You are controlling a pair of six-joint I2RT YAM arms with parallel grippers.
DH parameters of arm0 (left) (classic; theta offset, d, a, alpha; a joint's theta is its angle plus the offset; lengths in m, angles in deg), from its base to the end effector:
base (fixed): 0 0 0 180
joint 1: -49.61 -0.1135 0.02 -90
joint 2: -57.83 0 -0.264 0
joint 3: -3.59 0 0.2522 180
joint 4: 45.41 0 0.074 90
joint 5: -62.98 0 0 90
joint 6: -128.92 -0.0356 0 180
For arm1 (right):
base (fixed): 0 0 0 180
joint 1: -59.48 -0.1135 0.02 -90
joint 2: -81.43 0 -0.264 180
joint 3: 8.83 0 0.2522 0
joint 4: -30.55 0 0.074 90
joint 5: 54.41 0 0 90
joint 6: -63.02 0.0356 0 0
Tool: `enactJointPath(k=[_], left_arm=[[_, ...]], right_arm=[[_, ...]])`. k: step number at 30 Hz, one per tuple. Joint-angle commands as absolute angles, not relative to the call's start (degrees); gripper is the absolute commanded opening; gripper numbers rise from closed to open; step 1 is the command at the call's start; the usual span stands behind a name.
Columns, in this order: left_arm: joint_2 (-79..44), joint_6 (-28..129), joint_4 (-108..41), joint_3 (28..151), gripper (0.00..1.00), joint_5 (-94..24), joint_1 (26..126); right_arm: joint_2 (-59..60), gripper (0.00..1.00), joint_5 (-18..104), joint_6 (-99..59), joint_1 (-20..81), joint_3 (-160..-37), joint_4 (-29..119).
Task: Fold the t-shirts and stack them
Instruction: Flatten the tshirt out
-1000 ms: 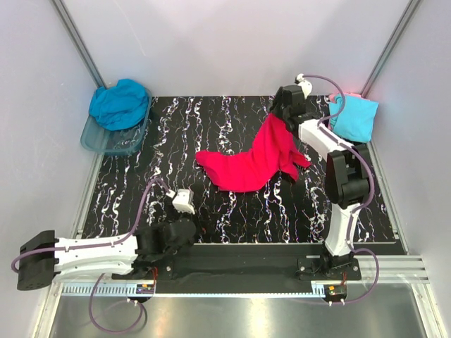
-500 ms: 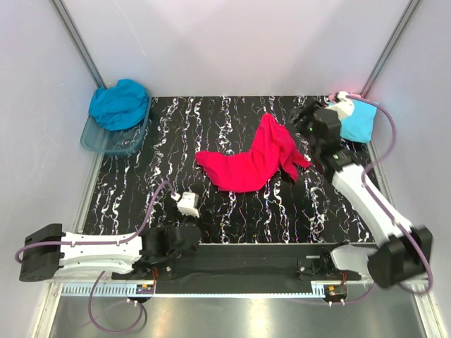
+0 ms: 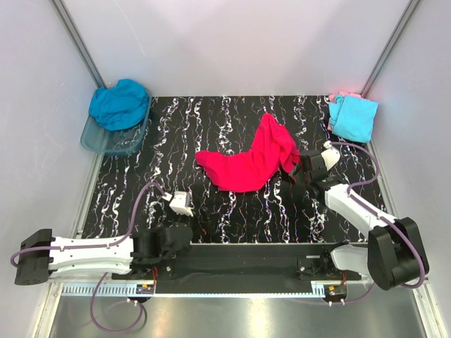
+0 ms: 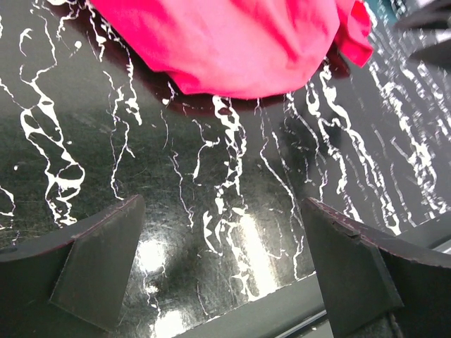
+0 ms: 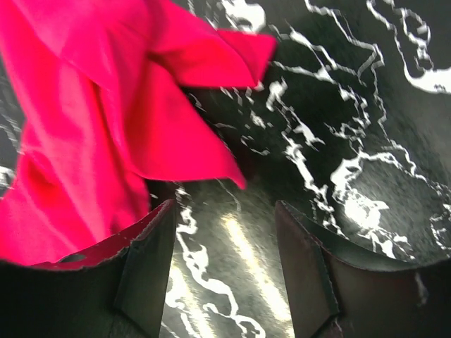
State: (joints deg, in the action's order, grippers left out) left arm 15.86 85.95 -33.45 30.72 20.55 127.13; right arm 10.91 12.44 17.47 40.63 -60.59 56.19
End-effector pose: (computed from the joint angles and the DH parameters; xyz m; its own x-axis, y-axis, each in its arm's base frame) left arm 0.0591 -0.1457 0.1813 -0.4443 -0.2773 -0.8519 0.2807 0.8599 -0.4263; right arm 0.2383 0.0666 0.2066 -0.4946 0.5115 -0.7027 0.4414 0.8443 0.3040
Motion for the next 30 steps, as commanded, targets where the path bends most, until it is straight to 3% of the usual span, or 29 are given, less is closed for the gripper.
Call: enactJointPath(k=[1,13,30], left_arm=[[18.2,86.8,-34.6,30.0,0.99,24.5,127.3],[19.3,86.5,-32.4,30.4,0.99,25.1,127.3],[20.3,86.1,-30.0,31.2,0.99,25.3,127.4]], right_arm=[[11.0,0.63,11.5,17.7,40.4,-60.4,54.2],[3.0,0.62,13.6,16.4,40.4,-58.1,49.9],[-8.1,0.58,12.1,15.0,40.4,-63.8,42.9]])
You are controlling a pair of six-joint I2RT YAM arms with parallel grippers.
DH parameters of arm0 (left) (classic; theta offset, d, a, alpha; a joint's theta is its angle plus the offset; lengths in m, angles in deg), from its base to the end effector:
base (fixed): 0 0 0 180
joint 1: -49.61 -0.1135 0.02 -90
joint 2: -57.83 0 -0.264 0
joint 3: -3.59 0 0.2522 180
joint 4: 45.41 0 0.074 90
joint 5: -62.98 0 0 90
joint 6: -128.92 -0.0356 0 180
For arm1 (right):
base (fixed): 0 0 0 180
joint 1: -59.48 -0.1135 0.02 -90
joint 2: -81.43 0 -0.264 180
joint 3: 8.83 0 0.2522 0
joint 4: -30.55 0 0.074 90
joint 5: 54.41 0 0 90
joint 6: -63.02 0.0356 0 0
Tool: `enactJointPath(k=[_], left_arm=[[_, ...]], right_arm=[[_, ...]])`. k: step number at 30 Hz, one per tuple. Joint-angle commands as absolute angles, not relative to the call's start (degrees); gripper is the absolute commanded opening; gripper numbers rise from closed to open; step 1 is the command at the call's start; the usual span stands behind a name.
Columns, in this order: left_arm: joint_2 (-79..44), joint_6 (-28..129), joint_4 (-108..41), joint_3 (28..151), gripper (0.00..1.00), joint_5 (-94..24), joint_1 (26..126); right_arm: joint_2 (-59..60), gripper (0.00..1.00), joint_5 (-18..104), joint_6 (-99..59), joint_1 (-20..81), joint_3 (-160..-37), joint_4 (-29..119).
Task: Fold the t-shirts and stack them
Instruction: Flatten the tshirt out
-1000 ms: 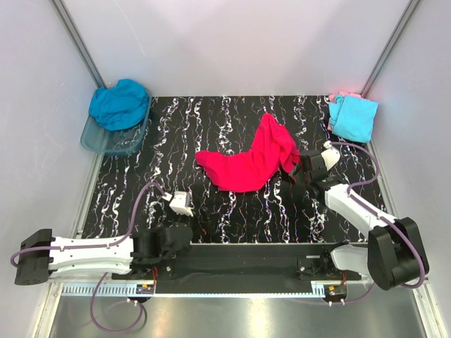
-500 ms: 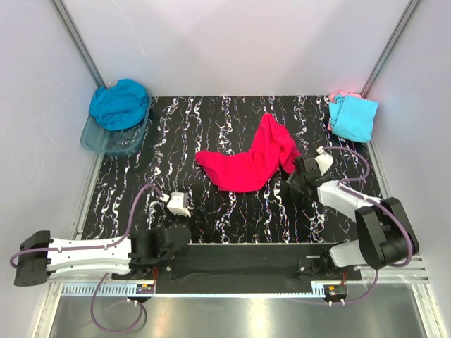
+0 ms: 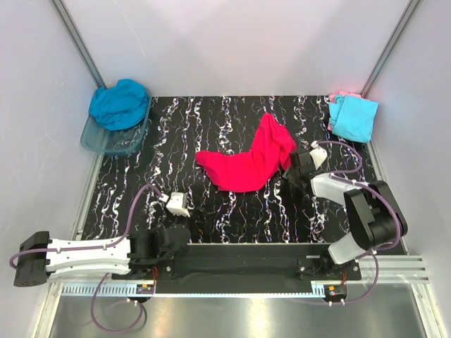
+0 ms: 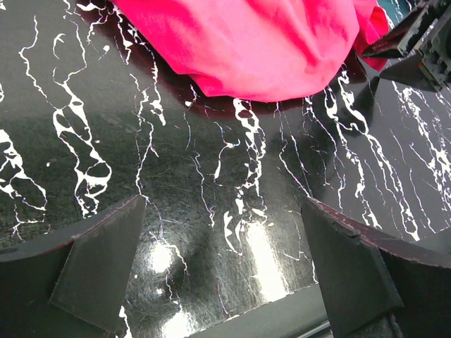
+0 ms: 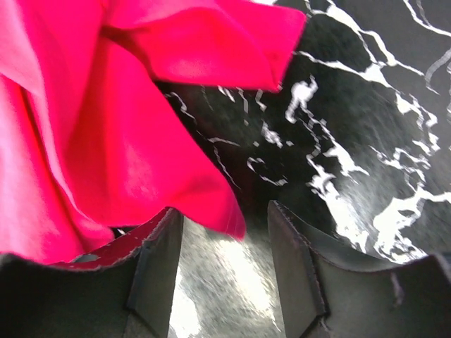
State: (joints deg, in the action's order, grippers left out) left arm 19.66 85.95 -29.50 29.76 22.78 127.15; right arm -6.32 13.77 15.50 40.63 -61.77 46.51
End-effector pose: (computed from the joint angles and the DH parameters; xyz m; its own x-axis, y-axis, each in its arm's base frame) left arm 0.0578 -0.1356 0.1788 -0.4234 -0.2726 -0.8639 0.2564 0.8786 -0.4029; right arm 0.2734 0.0794 0.1504 -0.5930 0.4600 -0.6609 0.4379 0.8730 0.2148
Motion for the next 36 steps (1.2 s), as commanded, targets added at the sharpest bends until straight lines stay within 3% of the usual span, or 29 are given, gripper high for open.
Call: enactJointPath(k=[1,3,6,7,8,9,13,21,29,36], left_arm=[[20.1,86.1,-30.0,31.2,0.99,25.4,127.4],[20.0,86.0,-30.0,31.5,0.99,25.4,127.3],[19.3,86.2,-30.1,31.7,0.99,25.6,127.4],[18.9,86.3,-30.0,31.7,0.99,25.6,127.3],[18.9,86.4,-30.1,31.7,0.99,25.6,127.4],[18.7,86.6,-30.1,31.6,0.99,25.8,127.4],[17.6,87.6,-30.1,31.1,0.99,26.0,127.3],[12.3,88.0,-34.0,30.4,0.99,26.2,127.3],[2.4,88.2,-39.2,32.9,0.99,24.7,127.4],[-2.8,88.9,-42.3,33.5,0.99,22.9,127.3]], right_arm=[[-8.5,0.57,12.1,14.9,40.3,-64.2,42.7],[-9.6,0.56,11.4,14.8,40.4,-64.8,42.7],[-10.9,0.45,11.3,15.0,40.4,-65.4,42.7],[-11.0,0.36,11.3,15.1,40.3,-65.3,42.7],[-11.0,0.1,11.4,15.4,40.4,-65.3,42.7],[-11.0,0.0,11.5,15.6,40.4,-65.2,42.7],[-8.9,0.0,12.6,16.2,40.3,-64.3,42.7],[11.2,0.0,24.9,15.6,39.9,-62.4,42.0],[21.9,0.0,33.9,13.5,36.6,-76.1,52.9],[20.7,0.0,33.8,11.6,36.3,-88.7,58.4]])
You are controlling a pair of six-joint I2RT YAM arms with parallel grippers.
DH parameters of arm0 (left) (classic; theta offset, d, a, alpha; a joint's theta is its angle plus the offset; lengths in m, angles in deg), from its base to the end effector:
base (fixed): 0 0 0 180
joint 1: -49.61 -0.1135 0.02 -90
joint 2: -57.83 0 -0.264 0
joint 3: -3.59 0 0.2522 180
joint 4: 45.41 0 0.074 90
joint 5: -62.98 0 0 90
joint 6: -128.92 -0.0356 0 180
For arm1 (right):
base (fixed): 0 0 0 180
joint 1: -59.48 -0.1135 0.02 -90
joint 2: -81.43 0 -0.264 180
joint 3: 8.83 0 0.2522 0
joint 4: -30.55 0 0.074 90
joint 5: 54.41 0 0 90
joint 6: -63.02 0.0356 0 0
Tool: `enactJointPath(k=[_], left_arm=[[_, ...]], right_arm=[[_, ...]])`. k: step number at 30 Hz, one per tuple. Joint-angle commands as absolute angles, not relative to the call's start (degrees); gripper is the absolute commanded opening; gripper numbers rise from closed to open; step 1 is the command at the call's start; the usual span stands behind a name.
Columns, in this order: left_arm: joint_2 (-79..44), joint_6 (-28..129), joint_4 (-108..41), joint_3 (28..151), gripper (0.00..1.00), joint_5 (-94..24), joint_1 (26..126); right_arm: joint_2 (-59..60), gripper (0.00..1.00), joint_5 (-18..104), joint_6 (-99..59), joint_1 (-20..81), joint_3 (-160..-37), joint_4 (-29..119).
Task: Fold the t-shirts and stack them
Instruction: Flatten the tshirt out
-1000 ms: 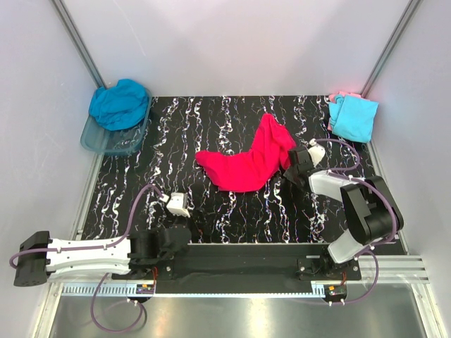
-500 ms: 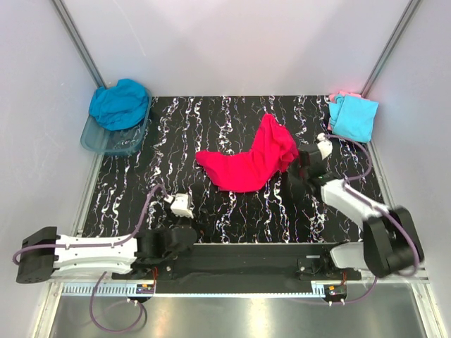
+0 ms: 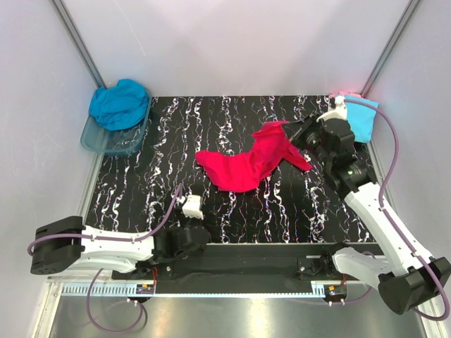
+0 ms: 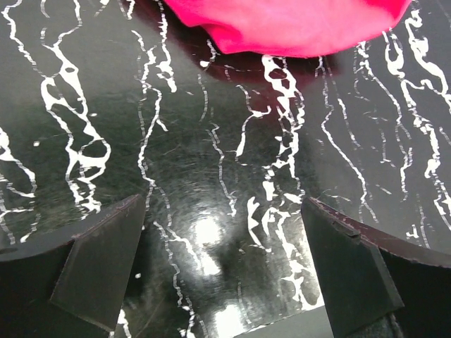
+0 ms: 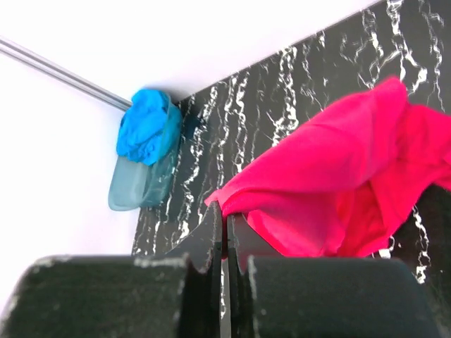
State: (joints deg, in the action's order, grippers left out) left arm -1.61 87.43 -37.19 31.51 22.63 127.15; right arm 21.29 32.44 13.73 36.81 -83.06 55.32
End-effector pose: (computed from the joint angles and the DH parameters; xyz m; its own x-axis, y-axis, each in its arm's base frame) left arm 0.0643 -0.1654 0.1469 -0.4702 -0.1197 -0.8744 0.2317 0.9392 -0.2532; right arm 0.2230 0.0910 0.3835 -0.3481 0.5604 -0.7515 -0.1424 0.7608 0.6332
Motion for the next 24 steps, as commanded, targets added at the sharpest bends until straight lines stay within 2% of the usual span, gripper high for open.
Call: enactJointPath(k=[1,3,6,13,20,24], left_arm=[[-3.2,89.0,-43.0,33.7,0.99,22.8,127.3],[-4.3,89.5,-43.3,33.6,0.99,22.5,127.3],[-5.9,90.2,-44.6,33.9,0.99,22.1,127.3],[-12.8,93.3,-49.1,35.7,0.99,24.0,127.3],[-22.8,92.0,-58.7,42.1,0.99,24.5,126.6],[-27.1,91.0,-55.7,48.3,0.99,25.6,126.6]], right_arm=[[20.0,0.0,33.4,11.3,36.4,-92.4,58.9],[18.0,0.0,33.1,10.3,36.4,-96.4,59.7],[13.5,0.0,33.7,8.7,36.3,-110.8,62.8],[5.0,0.0,39.2,4.7,36.2,-131.3,66.5],[-0.1,0.0,44.9,1.7,36.3,-144.9,67.2],[-4.0,0.0,48.9,1.1,35.8,-159.0,71.9]])
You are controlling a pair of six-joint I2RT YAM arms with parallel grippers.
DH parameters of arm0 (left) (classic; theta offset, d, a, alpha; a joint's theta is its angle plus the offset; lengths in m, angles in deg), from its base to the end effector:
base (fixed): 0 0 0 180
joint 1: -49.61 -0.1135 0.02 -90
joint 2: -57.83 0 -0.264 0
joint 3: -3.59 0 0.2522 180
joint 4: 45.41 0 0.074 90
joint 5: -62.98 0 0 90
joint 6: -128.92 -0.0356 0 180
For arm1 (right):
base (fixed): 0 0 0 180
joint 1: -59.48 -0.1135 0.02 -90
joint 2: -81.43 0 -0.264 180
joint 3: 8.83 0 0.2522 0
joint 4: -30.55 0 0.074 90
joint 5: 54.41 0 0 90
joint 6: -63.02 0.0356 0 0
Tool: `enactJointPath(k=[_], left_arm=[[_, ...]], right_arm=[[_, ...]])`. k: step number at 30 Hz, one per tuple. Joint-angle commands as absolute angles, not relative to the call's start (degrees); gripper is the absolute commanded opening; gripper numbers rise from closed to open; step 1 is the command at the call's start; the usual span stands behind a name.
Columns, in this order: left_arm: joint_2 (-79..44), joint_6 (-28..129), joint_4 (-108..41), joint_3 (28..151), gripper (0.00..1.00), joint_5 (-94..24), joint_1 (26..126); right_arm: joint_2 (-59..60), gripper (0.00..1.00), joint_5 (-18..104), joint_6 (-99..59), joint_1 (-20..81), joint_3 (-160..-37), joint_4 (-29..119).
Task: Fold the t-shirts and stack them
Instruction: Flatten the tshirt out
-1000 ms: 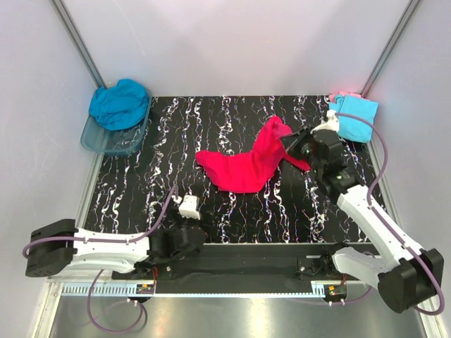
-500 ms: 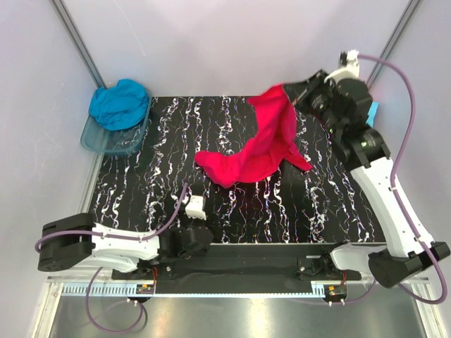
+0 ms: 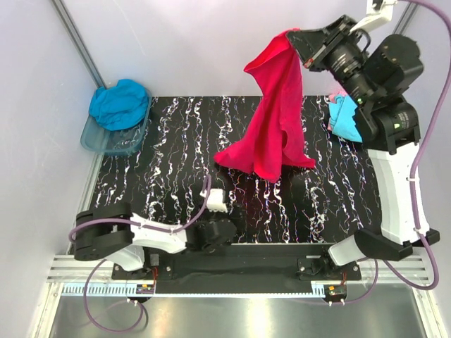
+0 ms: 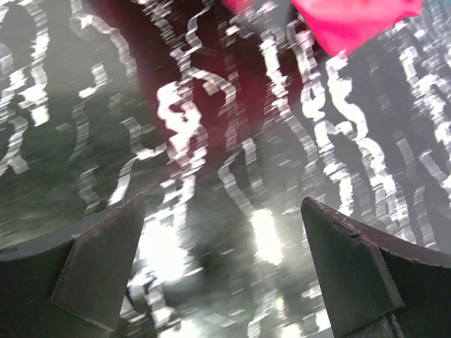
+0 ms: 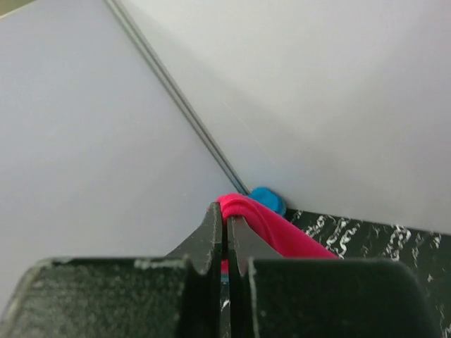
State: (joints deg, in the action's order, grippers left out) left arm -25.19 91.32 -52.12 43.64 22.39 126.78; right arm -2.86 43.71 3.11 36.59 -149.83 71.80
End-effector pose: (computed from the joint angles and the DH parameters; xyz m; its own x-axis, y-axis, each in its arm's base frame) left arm 0.0821 -0.2385 0.1462 -0.4750 -0.2356 -0.8478 0.2001 0.9093 -0.3648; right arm 0.2168 0.0970 0.6161 -0.0435 0.5204 -0.8528 -0.5648 0.6913 0.4506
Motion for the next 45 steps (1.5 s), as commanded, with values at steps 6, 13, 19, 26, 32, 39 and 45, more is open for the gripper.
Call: enactJointPath(k=[6,13,19,26,32,39,45], left_arm=[[-34.1,97.9,-46.6,59.9,0.99,37.4,125.6],[-39.9,86.8,-47.9,69.4,0.99,34.8,117.9],[-35.8,79.6,-54.6,66.8,0.99,30.4,115.3],[-32.2,80.0,-55.9,62.4,0.99,29.4,115.1],[-26.5,78.6,-52.7,65.1,0.99,29.0,117.4],[-23.6,70.8,-55.6,68.3,0.99,26.1,120.4],[-24.6,72.2,-56.8,65.4,0.99,25.6,121.1]], right_arm=[[-3.1,0.0,51.5,0.7,35.4,-157.8,72.1],[2.7,0.0,49.5,-1.7,35.5,-147.2,69.9],[2.1,0.0,49.2,-2.5,35.4,-147.2,70.1],[-0.6,0.0,49.1,-1.6,35.5,-149.1,70.6],[-3.9,0.0,47.9,-1.9,35.4,-152.7,71.5],[-10.6,0.0,49.3,-0.7,35.5,-167.0,72.5],[-10.6,0.0,58.8,3.9,35.5,-170.3,63.7]])
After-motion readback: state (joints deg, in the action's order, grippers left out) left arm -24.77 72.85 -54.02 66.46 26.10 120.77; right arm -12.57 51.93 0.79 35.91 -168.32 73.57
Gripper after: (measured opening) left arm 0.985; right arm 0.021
